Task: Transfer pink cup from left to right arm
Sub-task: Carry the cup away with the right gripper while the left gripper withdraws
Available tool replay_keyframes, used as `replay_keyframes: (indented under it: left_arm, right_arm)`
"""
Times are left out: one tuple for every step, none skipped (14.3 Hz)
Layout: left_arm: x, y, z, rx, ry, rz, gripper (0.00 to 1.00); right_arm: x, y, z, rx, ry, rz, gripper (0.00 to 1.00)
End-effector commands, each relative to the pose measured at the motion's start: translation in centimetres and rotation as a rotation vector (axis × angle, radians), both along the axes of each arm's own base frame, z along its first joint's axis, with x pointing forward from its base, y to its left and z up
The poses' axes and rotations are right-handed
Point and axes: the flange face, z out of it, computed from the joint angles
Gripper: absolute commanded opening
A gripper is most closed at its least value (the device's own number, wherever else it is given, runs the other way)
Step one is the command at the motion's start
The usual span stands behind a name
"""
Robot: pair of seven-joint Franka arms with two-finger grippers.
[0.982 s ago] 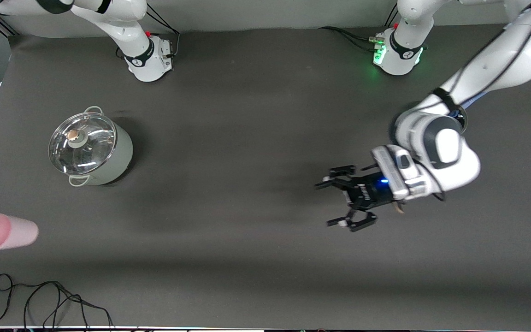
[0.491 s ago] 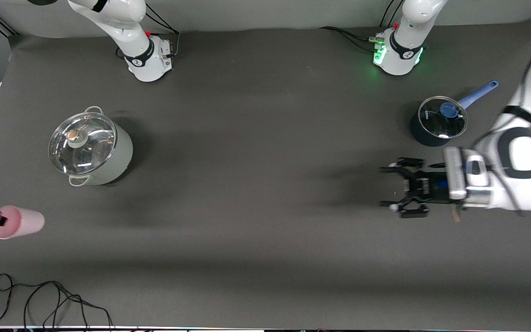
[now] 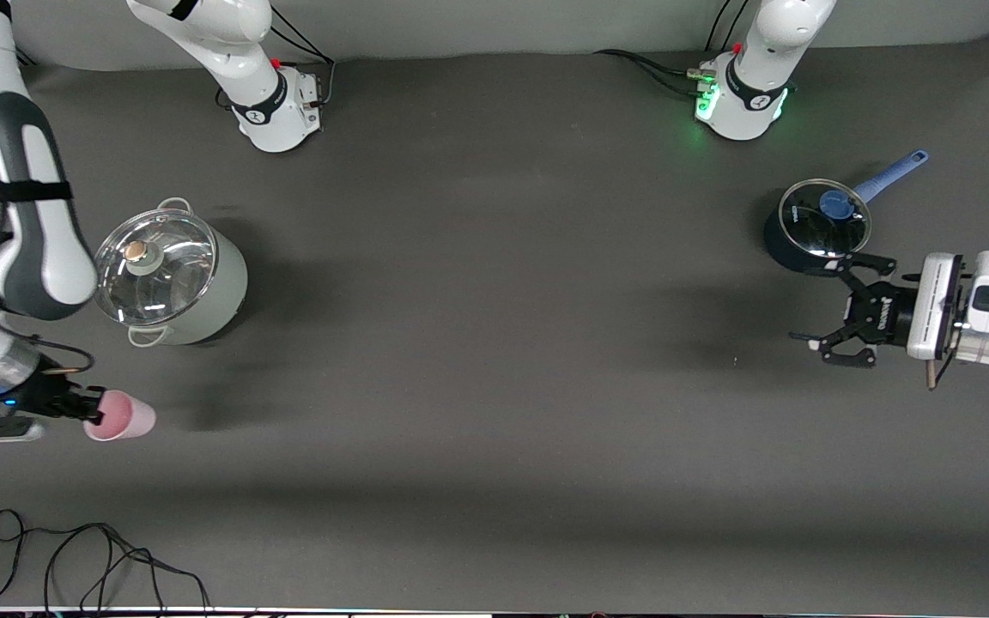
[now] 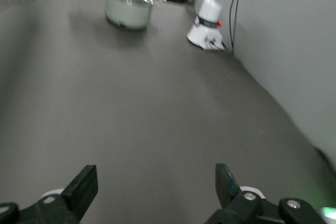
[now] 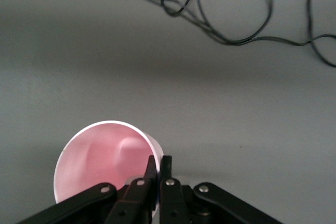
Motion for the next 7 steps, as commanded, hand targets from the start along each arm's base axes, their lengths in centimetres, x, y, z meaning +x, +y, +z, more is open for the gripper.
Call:
replay_keyframes:
  left_arm:
    - [-1.4,0.2,4.0,0.255,0.149,0.034,1.00]
    - [-1.9,0.2,5.3,0.347,0.197,0.054,1.00]
    - [-2.3,0.2,7.1,0.440,0.232,0.097,1.00]
    - [-2.9,-0.5,9.2,0.537,0.243,0.140,1.00]
    - [-3.8,-1.5,11.5,0.637,0.228,0.187,1.00]
    - [-4.8,-2.9,14.0,0.737,0.205,0.229,1.00]
    - [-6.0,-4.1,16.5,0.851,0.197,0.302,1.00]
  right_arm:
    - [0.4,-0.6,-4.4,-0.021,-0.022,0.060,0.00]
    - [0.4,-0.9,-5.7,-0.029,-0.025,0.089,0.00]
    - [0.6,-0.9,-6.2,-0.033,-0.030,0.100,0.00]
    - [0.7,-0.8,-6.1,-0.033,-0.035,0.102,0.00]
    - [0.9,-0.8,-6.5,-0.031,-0.032,0.101,0.00]
    - [1.3,-0.9,-7.0,-0.029,-0.031,0.101,0.00]
    - [1.4,-0.7,-7.4,-0.028,-0.029,0.103,0.00]
